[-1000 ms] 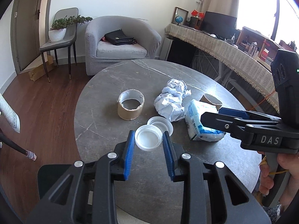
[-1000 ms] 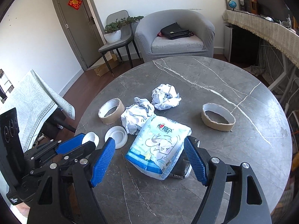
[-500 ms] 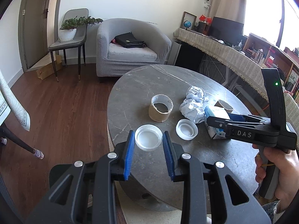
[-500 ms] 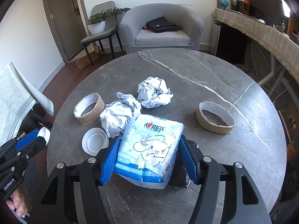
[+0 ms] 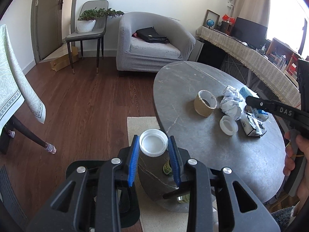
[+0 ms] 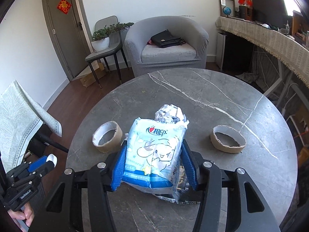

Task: Collect trash
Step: 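Carry the lid and the diaper pack over the dark green bin, then open the left gripper to drop the lid while the right drops the diaper pack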

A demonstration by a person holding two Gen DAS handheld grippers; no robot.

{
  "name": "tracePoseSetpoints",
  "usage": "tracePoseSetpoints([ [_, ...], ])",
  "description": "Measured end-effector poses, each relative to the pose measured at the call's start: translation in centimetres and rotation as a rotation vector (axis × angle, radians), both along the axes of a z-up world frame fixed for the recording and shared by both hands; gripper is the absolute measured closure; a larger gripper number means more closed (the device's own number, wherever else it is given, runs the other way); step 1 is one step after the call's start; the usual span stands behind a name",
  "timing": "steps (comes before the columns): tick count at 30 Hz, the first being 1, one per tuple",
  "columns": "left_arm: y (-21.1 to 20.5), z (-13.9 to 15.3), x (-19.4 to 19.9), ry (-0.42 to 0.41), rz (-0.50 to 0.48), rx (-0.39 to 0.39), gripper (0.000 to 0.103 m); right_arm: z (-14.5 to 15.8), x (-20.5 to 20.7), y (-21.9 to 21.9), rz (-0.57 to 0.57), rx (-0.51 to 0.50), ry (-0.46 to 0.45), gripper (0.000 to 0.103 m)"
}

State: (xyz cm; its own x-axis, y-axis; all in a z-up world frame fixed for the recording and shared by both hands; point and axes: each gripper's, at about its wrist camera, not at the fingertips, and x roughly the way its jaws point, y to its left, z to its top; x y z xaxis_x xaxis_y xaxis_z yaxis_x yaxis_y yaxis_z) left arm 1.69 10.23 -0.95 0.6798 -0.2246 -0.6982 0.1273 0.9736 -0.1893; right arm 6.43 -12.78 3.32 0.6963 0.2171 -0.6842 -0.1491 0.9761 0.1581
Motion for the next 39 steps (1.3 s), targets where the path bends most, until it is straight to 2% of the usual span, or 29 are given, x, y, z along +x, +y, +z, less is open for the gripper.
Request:
tracePoseSetpoints([
  [10, 3.0, -3.5, -0.1, 0.096, 0.021, 0.059, 0.070, 0.7, 0.1, 6.3, 0.140, 0.012, -0.034, 0.049],
  [14, 4.3, -5.8, 0.0, 0.162, 0.028, 0.089, 0.070, 0.3, 0.2, 9.2, 0.204, 0.018, -0.019, 0.049],
  [22, 7.2, -10.6, -0.1, 0.308, 0.045, 0.100, 0.070, -0.6, -0.3, 14.8, 0.326, 0.015, 0.015, 0.049],
  [32, 8.9, -15.4, -1.2, 0.415, 0.024, 0.158, 0.070, -2.6, -0.7, 20.0, 0.423, 0.012, 0.065, 0.049],
  [37, 10.1, -17.0, -1.7, 0.457, 0.031, 0.152, 0.069, -3.7, -0.6, 21.9, 0.448, -0.004, 0.091, 0.049],
  [39, 10.5, -17.6, -1.9, 0.469, 0.033, 0.153, 0.063, -4.3, -0.6, 22.8, 0.457, -0.010, 0.102, 0.049],
])
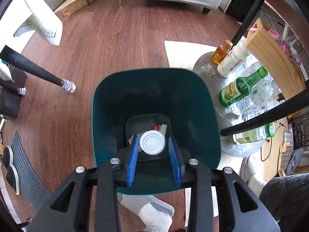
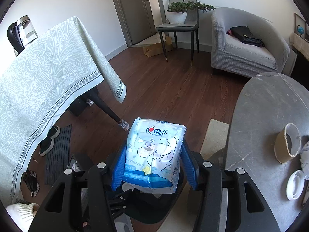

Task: Collect trash
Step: 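Open the left gripper to drop the lid while the right drops the diaper pack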

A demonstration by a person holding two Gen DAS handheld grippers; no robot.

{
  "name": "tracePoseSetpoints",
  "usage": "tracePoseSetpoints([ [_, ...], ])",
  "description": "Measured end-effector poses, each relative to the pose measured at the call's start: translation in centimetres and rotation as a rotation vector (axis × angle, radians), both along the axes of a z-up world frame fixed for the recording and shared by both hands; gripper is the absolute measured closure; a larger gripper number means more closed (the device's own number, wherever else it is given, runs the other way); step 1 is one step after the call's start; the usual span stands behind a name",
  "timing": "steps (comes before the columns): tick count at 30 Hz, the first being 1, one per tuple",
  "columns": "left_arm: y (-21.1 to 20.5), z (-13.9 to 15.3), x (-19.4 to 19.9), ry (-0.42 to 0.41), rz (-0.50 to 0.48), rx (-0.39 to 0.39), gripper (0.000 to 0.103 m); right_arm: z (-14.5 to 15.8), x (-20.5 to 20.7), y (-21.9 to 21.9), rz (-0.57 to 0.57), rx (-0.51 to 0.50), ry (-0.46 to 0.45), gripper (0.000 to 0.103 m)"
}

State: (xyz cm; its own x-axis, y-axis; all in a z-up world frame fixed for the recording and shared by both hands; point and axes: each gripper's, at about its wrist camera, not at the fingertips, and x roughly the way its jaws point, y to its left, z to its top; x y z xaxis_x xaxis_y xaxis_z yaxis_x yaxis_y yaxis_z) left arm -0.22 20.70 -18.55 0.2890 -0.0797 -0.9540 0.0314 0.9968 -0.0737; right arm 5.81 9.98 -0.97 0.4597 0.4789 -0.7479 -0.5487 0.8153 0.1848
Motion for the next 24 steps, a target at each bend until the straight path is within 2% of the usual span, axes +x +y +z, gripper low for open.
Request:
tracePoseSetpoints([
  [4, 0.9, -0.2, -0.4, 0.001, 0.011, -0.001, 0.058, -1.4, 0.1, 1.4, 0.021, -0.025, 0.024, 0.049],
  [8, 2.4, 0.9, -0.6, -0.037, 0.057, -0.023, 0.056, -3.0, 0.1, 2.7, 0.035, -0.055, 0.048, 0.049],
  [18, 5.8, 7.3, -0.9, -0.222, 0.186, -0.053, 0.051, -7.3, 0.3, 4.8, 0.060, -0.121, 0.107, 0.049],
  [24, 6.5, 11.3, -1.1, -0.338, 0.234, -0.076, 0.058, -9.5, 0.1, 5.6, 0.075, -0.154, 0.142, 0.049],
])
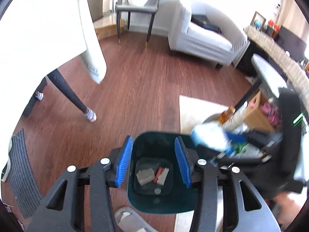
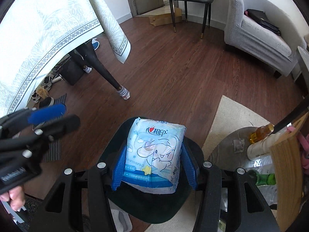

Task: Collect trash
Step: 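Open the left gripper to drop the lid while the right drops the diaper pack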

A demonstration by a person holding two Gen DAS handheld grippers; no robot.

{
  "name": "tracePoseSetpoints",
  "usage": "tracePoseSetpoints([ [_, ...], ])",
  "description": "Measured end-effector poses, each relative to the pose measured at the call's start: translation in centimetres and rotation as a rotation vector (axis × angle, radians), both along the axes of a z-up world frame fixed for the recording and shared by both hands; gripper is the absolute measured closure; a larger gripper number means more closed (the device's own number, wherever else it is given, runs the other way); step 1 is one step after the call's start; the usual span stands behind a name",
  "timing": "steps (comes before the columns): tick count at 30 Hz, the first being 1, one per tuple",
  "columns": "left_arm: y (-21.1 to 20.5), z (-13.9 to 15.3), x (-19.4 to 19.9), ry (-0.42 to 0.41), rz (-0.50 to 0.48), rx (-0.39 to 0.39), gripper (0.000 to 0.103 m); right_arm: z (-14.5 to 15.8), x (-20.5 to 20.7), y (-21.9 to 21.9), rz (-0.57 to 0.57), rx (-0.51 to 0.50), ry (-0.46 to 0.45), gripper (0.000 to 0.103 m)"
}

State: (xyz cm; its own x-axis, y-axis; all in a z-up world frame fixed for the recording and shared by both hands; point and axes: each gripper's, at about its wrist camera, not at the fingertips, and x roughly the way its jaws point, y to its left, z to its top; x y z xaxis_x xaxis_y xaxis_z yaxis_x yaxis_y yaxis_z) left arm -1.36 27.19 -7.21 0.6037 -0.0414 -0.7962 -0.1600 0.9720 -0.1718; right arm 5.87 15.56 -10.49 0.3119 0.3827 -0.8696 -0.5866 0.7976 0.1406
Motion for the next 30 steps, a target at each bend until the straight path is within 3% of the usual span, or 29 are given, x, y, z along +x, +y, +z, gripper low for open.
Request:
tracePoseSetpoints([
  [5, 0.7, 2.2, 0.2, -0.051, 0.054, -0.052, 0.067, -2.5, 0.0, 0.5, 0.025, -0.028, 0.052, 0.049],
  [11, 0.4, 4.4, 0.6, -0.109, 0.074, -0.097, 0.067, -6.1, -0.6, 1.6, 0.071, -0.087, 0.120, 0.049],
  [16, -0.7, 6.1, 0.7, -0.153, 0.045, -0.090, 0.067, -8.2, -1.2, 2.4, 0.100, -0.142, 0.143, 0.047],
  [20, -1.7, 7.2, 0.8, -0.180, 0.029, -0.082, 0.067, -9.3, -1.7, 2.2, 0.118, -0.188, 0.157, 0.032],
  [30, -2.8, 9.1, 0.8, -0.234, 0.037, -0.127, 0.067, -9.6, -2.7, 0.4, 0.163, -0.212, 0.154, 0.032],
])
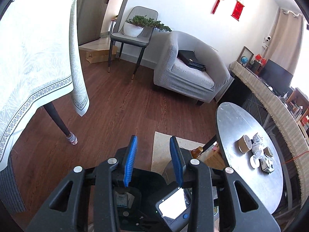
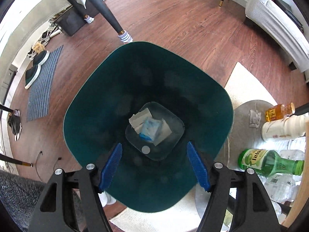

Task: Collect trash
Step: 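Open the left gripper to drop the lid while the right drops the diaper pack, then move both grippers back to the table toward the black foil bag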

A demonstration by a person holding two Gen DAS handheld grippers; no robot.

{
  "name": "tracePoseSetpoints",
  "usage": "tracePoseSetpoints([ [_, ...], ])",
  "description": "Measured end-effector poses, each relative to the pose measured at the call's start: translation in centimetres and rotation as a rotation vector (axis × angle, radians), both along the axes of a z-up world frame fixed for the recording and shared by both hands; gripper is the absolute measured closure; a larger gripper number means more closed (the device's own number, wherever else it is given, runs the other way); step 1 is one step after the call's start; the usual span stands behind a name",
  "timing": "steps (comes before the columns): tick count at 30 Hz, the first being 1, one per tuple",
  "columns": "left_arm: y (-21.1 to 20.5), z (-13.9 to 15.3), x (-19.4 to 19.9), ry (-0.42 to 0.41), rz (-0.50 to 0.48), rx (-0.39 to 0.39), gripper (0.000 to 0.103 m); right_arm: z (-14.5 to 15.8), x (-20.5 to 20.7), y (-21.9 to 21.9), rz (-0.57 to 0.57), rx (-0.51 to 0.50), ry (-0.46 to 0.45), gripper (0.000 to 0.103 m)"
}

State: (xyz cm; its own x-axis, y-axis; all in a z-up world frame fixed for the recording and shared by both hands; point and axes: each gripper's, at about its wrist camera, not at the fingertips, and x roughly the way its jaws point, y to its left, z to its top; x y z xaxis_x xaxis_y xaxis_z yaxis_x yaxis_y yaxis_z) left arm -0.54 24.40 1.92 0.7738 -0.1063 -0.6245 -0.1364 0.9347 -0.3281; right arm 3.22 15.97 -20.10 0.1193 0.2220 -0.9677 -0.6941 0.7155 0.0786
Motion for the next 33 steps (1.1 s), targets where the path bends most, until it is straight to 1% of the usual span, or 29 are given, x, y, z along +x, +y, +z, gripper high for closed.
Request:
tracePoseSetpoints([
  [3, -0.1, 0.7, -0.1, -0.021, 0.009, 0.008, 0.067, 1.8, -0.6, 0.0, 0.035, 0.022, -0.041, 0.032],
  [6, -0.1, 1.4, 0.1, -0.030, 0.012, 0.004, 0.065, 4.6, -1.6, -0.3, 0.066, 0.060, -0.112, 0.032],
  [10, 0.1, 2.7, -0.1, -0.050, 0.023, 0.030, 0.063, 9.0, -2.2, -1.9, 0.064, 0.146, -0.214, 0.032],
  [12, 0.2, 3.2, -0.2, -0.059, 0.019, 0.035, 0.060, 11.3, -2.4, -3.2, 0.057, 0.193, -0.263, 0.032],
  [15, -0.5, 3.7, 0.0, -0.067, 0.017, 0.087, 0.057, 14.7, -2.3, -5.3, 0.026, 0.258, -0.340, 0.032],
  [16, -0.8, 3.9, 0.1, -0.072, 0.014, 0.093, 0.056, 15.7, -2.2, -6.1, 0.011, 0.279, -0.362, 0.032],
  [19, -1.9, 4.0, 0.5, -0.081, -0.006, 0.070, 0.053, 18.4, -1.6, -9.2, -0.051, 0.320, -0.424, 0.032],
  [24, -5.7, 3.8, 1.3, -0.079, -0.070, 0.088, 0.050, 21.3, -0.4, -15.1, -0.184, 0.322, -0.486, 0.032],
  [27, -8.9, 3.4, 2.0, -0.067, -0.137, 0.084, 0.047, 22.1, 0.3, -19.0, -0.285, 0.316, -0.506, 0.031],
  [31, -13.6, 2.5, 2.8, -0.036, -0.228, 0.119, 0.045, 22.4, 1.2, -24.1, -0.414, 0.329, -0.511, 0.028],
  [33, -15.7, 2.0, 3.1, -0.021, -0.269, 0.133, 0.043, 22.6, 1.4, -26.2, -0.457, 0.332, -0.518, 0.027],
])
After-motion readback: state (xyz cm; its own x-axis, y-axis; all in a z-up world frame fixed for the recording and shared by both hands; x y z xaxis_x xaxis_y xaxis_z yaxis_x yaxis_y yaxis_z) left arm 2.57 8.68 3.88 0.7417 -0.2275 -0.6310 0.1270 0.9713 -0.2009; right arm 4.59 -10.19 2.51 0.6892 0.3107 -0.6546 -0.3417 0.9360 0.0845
